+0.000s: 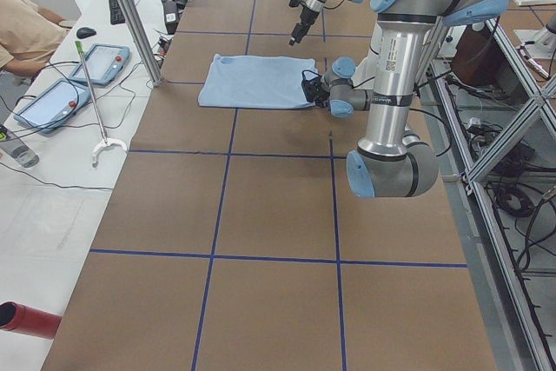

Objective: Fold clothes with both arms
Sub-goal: 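Grasp the near corners of the folded shirt with both grippers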

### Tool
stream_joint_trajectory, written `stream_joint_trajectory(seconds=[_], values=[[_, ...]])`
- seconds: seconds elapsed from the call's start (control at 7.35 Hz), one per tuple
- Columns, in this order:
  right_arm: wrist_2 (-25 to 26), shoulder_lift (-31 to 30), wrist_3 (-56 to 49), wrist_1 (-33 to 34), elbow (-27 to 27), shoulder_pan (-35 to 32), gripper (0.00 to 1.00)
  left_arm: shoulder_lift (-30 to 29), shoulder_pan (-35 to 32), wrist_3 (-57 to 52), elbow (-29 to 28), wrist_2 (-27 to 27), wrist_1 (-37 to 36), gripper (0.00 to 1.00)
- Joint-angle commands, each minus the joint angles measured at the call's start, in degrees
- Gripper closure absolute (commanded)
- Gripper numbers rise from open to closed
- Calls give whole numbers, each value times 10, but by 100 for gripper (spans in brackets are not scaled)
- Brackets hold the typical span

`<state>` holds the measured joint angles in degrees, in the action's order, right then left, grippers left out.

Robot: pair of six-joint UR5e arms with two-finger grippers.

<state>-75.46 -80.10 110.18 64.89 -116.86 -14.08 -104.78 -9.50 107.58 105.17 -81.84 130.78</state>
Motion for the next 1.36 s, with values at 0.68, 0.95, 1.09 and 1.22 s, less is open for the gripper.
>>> stream_joint_trajectory(seconds=[0.68,0.95,1.09,1.22], values=[[58,122,223,221,64,107,23,0,0,0,3,8,0,100],[58,130,249,243,64,104,30,0,0,0,5,8,0,100],[58,130,250,244,65,104,30,0,-1,0,5,8,0,100],[61,130,252,243,68,104,31,0,0,0,5,8,0,100]])
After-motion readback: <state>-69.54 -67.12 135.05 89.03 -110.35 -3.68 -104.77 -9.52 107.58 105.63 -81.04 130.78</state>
